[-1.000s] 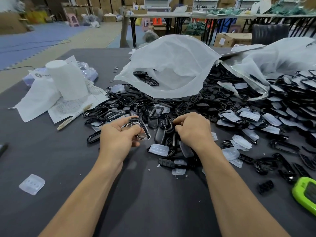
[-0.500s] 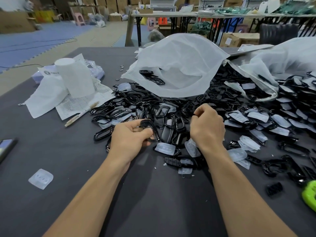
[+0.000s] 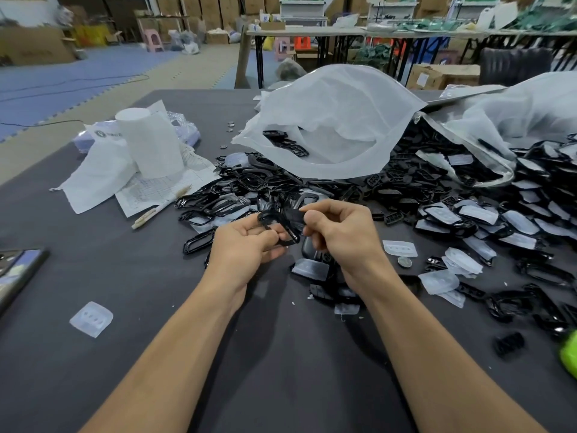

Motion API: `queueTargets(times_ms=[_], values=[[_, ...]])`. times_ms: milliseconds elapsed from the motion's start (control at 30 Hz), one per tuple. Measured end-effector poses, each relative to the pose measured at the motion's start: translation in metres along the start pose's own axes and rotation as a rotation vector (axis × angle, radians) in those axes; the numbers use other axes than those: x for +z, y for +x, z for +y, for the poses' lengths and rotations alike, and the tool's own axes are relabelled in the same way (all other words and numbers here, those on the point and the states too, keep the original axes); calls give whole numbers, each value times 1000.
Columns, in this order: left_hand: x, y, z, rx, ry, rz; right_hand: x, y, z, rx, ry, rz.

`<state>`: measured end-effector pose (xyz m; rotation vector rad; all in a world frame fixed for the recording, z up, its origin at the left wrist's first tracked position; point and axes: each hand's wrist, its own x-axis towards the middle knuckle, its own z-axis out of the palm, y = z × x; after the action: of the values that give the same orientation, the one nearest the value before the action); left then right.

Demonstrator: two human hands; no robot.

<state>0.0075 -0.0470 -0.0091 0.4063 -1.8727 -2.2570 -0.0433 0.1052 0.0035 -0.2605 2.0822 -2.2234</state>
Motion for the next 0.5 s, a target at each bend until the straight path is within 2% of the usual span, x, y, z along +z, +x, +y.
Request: queueTargets(times_ms=[500], values=[[-3,3,1,57,-214,129,-4,0,2,37,20,-29]])
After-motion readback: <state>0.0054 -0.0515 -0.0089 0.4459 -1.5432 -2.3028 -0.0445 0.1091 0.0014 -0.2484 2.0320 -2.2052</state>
